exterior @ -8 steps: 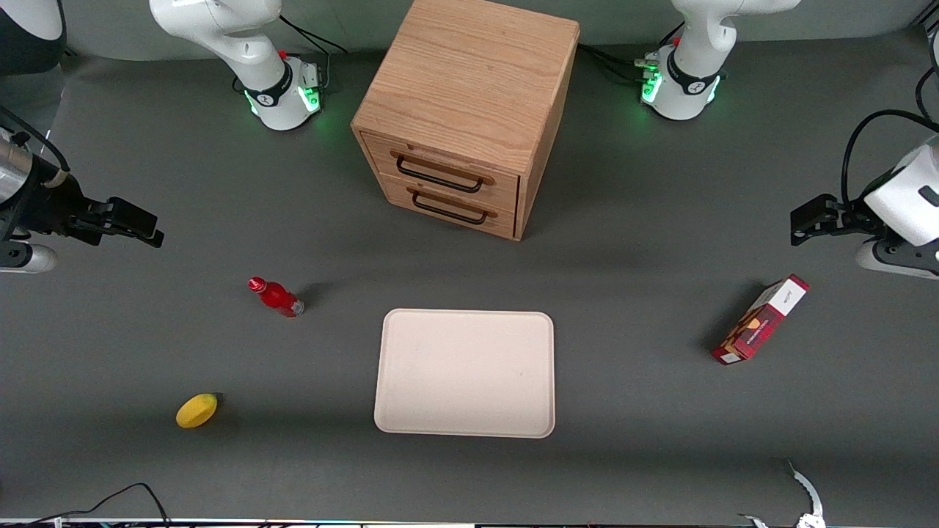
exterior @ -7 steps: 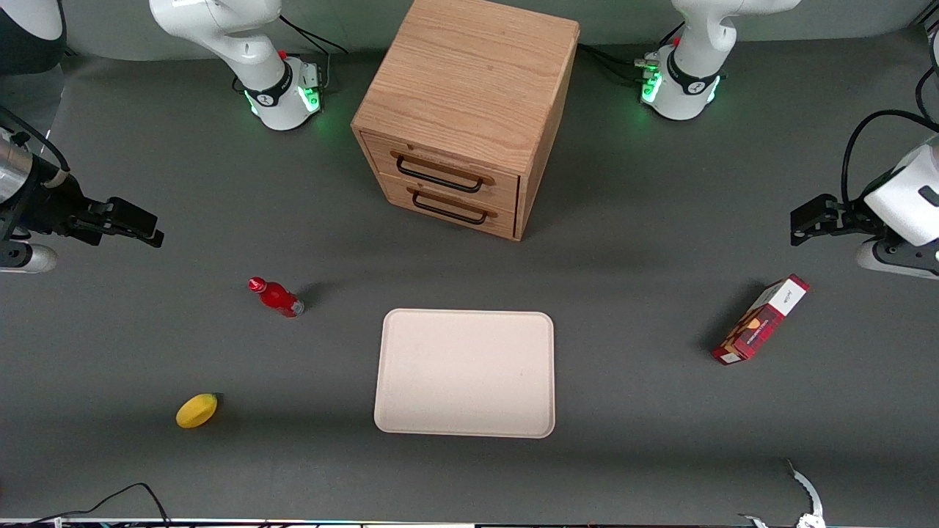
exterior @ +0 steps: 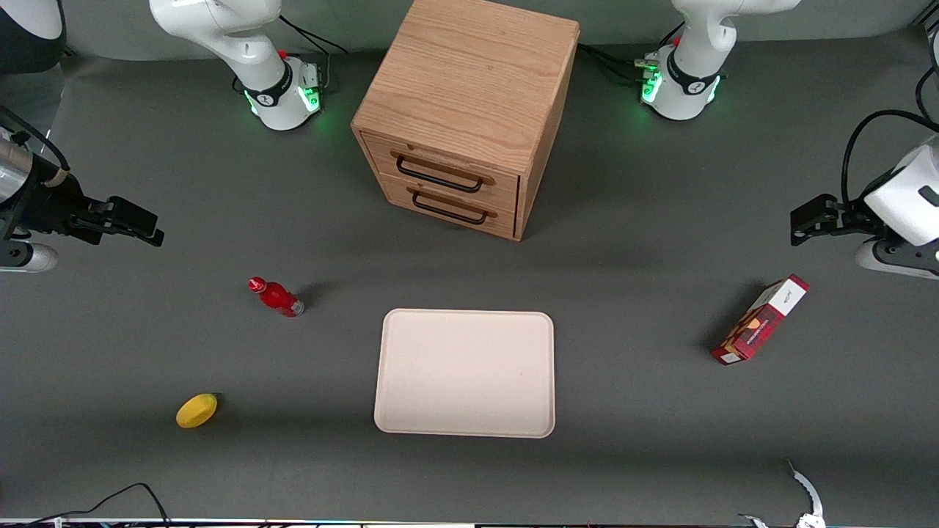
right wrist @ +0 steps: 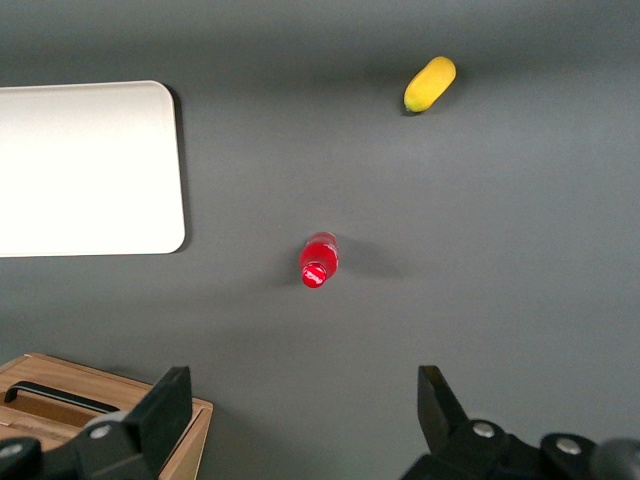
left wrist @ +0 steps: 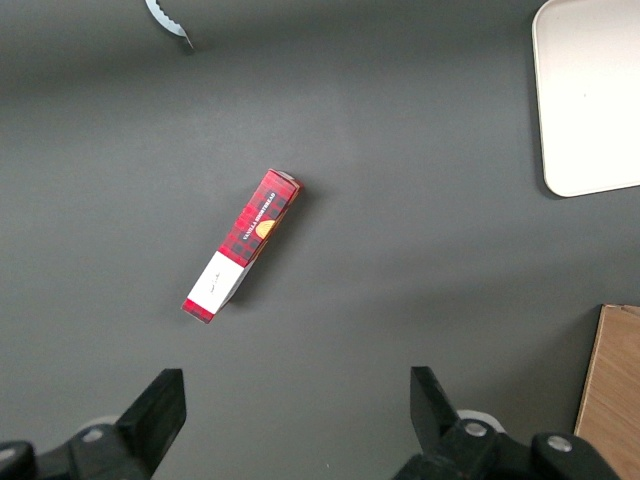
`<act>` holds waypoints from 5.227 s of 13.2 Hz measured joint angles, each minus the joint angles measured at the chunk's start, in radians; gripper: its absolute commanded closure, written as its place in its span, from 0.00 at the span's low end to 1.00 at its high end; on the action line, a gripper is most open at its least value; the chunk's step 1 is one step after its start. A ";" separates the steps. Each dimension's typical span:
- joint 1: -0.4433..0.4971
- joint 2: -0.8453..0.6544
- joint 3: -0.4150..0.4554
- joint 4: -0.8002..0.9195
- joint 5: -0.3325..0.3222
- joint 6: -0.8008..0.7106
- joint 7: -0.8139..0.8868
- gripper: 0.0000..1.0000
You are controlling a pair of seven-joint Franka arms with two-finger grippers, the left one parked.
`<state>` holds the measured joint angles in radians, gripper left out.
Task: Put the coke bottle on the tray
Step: 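Move the right gripper down toward the red Coca-Cola bottle, then align the open right gripper over the bottle's cap end and close, then lift the grasped bottle off the table with the right gripper, then carry the bottle over the cream tray and lower it upright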
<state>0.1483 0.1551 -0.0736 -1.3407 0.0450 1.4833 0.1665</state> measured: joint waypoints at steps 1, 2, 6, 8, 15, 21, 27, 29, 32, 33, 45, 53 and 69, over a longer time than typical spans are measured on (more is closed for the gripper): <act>0.002 0.000 0.001 0.000 0.000 -0.001 0.000 0.00; 0.005 0.001 0.002 -0.001 0.000 -0.002 0.000 0.00; 0.015 0.038 0.008 -0.011 -0.006 0.031 -0.002 0.00; 0.019 0.087 0.027 -0.033 -0.022 0.101 -0.002 0.00; 0.025 0.133 0.061 -0.345 -0.041 0.474 -0.003 0.00; 0.019 0.113 0.065 -0.511 -0.047 0.560 -0.068 0.00; 0.003 0.041 0.064 -0.695 -0.048 0.709 -0.125 0.00; 0.000 0.030 0.064 -0.735 -0.060 0.748 -0.128 0.03; 0.000 0.018 0.064 -0.769 -0.066 0.782 -0.141 0.21; -0.001 0.016 0.064 -0.777 -0.066 0.792 -0.143 0.31; -0.002 -0.010 0.066 -0.795 -0.067 0.795 -0.151 1.00; 0.002 -0.066 0.070 -0.389 -0.069 0.332 -0.152 1.00; 0.184 0.339 0.083 0.223 -0.068 0.145 -0.016 1.00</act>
<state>0.3322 0.4938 0.0098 -1.1179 -0.0230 1.6281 0.1509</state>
